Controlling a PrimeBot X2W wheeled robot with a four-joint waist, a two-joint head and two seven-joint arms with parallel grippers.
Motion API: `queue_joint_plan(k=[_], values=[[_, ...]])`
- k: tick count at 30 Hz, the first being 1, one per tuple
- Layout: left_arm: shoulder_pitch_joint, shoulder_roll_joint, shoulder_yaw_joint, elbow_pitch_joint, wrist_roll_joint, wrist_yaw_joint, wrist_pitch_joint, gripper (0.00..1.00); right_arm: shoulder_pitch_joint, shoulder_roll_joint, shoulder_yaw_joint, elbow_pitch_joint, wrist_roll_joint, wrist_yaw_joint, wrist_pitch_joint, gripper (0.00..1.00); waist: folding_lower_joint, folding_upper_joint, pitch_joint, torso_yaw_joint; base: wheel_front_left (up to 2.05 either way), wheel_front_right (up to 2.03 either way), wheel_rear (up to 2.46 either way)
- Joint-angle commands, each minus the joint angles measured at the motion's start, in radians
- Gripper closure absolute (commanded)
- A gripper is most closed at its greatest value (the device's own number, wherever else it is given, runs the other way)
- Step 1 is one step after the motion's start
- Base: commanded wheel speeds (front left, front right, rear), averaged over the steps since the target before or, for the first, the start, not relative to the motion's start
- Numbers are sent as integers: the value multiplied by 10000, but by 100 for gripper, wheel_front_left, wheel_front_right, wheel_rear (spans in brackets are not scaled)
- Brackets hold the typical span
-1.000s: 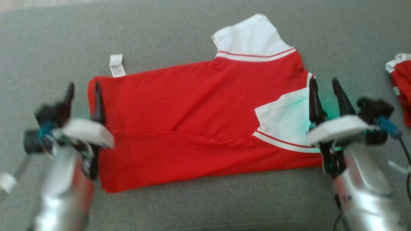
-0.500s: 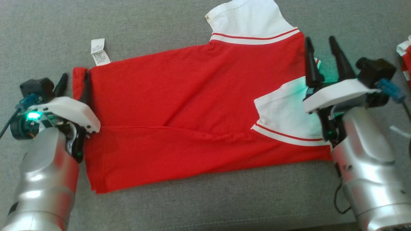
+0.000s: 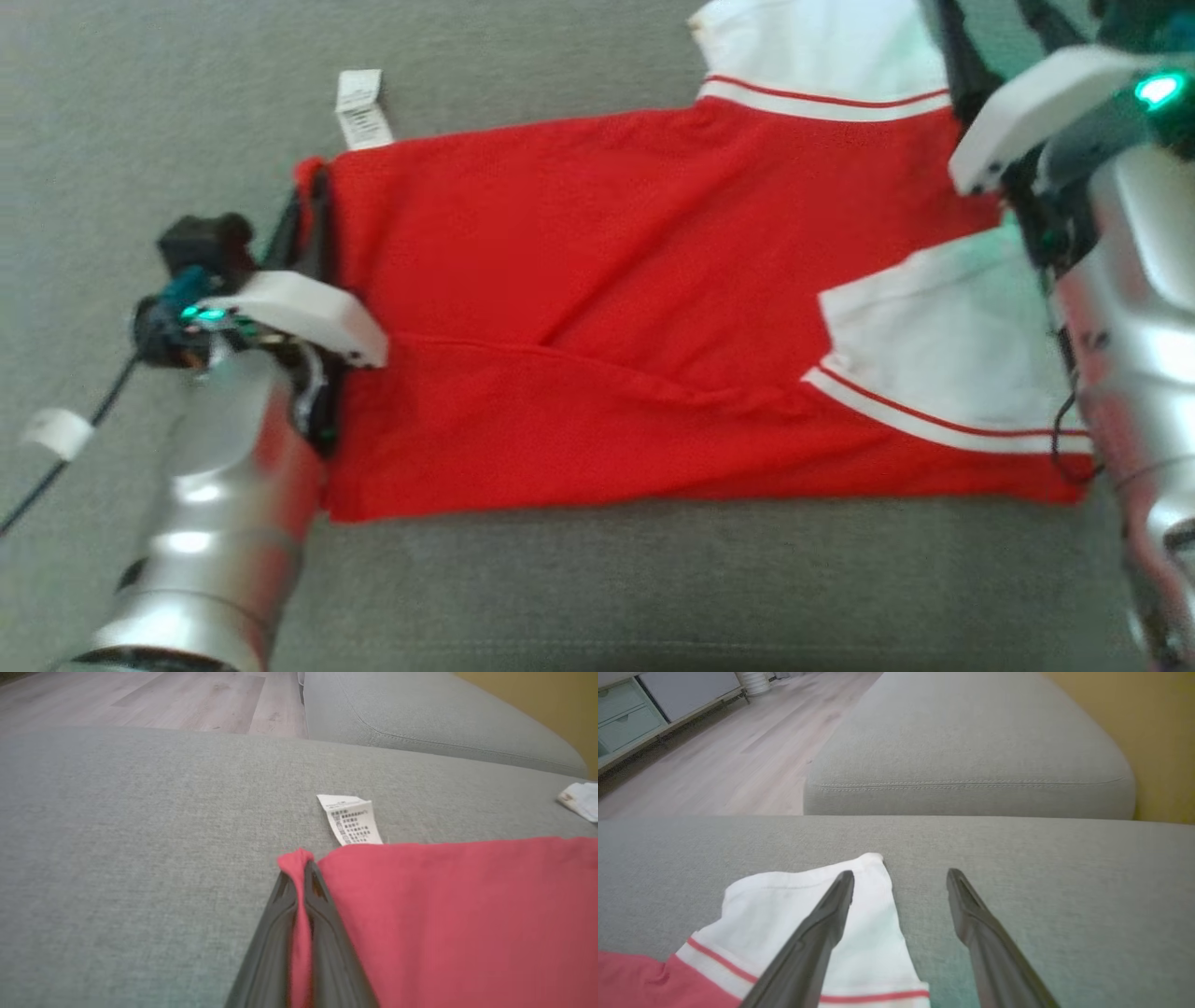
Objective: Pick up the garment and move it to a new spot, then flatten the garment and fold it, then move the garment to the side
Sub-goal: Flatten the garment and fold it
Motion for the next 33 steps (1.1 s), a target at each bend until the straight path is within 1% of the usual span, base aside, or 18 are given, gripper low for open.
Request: queue_joint_plan(k=[1,5,10,14,17,18,19,23,25,30,33], values=[[-77,101,25,-148,-47,17,-86,100,-274,-54,163,-125,-3,35,182,0,-1,0,188,476,0,0,0],[-151,-298,-578,-402,-182,17,-229,100,-976,-516,516,529,-433,35,685,0,-1,0,375,1189,0,0,0],[-293,-563,-1420,-750,-575,16,-283,100,-1574,-1080,333,1452,-949,35,924,0,-1,0,623,1997,0,0,0],[-378,-612,-1921,-1094,-974,16,-294,100,-1895,-1242,184,2133,-1208,35,1063,0,-1,0,754,2422,0,0,0],[-390,-617,-2250,-1383,-1328,16,-295,100,-2098,-1203,66,2576,-1279,35,1184,0,-1,0,839,2528,0,0,0],[-402,-618,-2315,-1435,-1398,16,-296,100,-2156,-1194,35,2690,-1326,35,1165,60,-1,0,860,2541,0,0,0],[-427,-619,-2345,-1494,-1451,20,-296,100,-2221,-1158,6,2777,-1360,35,1125,100,-1,0,894,2531,0,0,0],[-446,-620,-2195,-1683,-1425,184,-297,100,-2455,-1084,-187,2956,-1602,35,545,100,-1,0,954,2353,0,0,0],[-463,-620,-1982,-1785,-1302,287,-297,100,-2573,-1084,-371,2973,-1724,35,46,100,-1,0,931,2213,0,0,0],[-513,-450,-1076,-2473,-746,478,-297,100,-2853,-874,-969,2876,-1894,35,-1609,100,-1,0,768,1686,0,0,0],[-466,-288,-511,-2898,-367,533,-298,100,-2931,-600,-1219,2845,-1890,35,-2444,100,-1,0,591,1287,0,0,0]])
